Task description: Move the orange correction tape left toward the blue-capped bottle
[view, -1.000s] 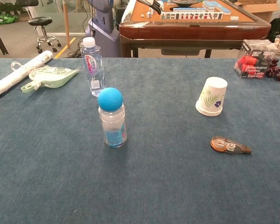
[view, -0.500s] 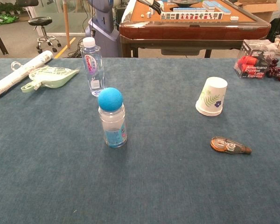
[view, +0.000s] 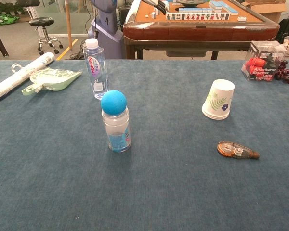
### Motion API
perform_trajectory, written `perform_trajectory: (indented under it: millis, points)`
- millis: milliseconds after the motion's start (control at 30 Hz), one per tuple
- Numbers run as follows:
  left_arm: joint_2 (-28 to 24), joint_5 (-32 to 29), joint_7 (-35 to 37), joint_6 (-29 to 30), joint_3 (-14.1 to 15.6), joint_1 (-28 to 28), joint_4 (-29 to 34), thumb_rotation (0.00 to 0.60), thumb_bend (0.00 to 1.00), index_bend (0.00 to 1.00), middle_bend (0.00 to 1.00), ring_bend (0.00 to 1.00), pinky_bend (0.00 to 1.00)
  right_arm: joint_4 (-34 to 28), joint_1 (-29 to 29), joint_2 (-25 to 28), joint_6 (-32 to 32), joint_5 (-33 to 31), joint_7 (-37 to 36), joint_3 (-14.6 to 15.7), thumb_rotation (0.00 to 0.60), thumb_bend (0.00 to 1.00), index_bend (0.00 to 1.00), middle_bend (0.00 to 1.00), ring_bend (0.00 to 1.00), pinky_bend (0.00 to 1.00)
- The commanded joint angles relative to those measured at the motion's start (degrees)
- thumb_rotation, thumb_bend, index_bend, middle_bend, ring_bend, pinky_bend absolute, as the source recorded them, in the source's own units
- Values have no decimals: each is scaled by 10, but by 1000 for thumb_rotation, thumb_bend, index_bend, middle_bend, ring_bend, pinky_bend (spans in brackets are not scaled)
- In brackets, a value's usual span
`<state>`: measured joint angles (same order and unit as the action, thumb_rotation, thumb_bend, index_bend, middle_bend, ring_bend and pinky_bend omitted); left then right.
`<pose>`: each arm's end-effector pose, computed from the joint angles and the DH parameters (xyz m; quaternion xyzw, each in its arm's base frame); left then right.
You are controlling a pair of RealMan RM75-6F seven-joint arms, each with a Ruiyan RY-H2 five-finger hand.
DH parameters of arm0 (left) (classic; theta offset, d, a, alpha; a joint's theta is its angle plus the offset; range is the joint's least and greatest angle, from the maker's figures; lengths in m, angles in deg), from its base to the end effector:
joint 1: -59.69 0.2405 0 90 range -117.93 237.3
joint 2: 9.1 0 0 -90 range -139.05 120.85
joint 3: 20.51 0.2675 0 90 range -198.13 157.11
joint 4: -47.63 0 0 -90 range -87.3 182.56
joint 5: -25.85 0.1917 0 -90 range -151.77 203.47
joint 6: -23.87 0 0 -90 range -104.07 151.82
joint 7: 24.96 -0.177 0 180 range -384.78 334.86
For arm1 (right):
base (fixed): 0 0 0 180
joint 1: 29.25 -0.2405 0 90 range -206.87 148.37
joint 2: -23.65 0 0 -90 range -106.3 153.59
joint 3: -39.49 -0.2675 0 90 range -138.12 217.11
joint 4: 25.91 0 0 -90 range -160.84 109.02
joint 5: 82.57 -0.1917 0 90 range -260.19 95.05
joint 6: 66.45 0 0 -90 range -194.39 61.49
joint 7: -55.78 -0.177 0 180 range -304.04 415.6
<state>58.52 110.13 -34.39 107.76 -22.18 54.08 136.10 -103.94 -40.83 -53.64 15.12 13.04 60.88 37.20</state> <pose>-0.3274 0.2142 0.1618 -0.6266 -0.3501 -0.3242 0.6162 -0.2912 -0.2462 0.1014 0.6928 -0.2959 0.3934 0.5269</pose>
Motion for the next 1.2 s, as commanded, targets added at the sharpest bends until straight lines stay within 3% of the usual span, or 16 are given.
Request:
perform_trajectory:
  millis: [33, 433, 1200]
  points:
    - [0, -2, -3, -3, 1, 0, 0, 600, 22, 632, 625, 548, 726, 16, -16, -16, -15, 2, 11, -3, 600, 0, 62, 0, 0, 123]
    - [-3, -9, -4, -2, 0, 4, 5, 600, 22, 632, 625, 548, 726, 79, -38, -68, -26, 7, 52, 0, 600, 0, 0, 0, 0, 5]
    - [-7, -22, -5, -12, -1, 5, 12, 600, 21, 632, 625, 548, 726, 151, -60, -139, -47, 11, 73, 26, 600, 0, 0, 0, 0, 0]
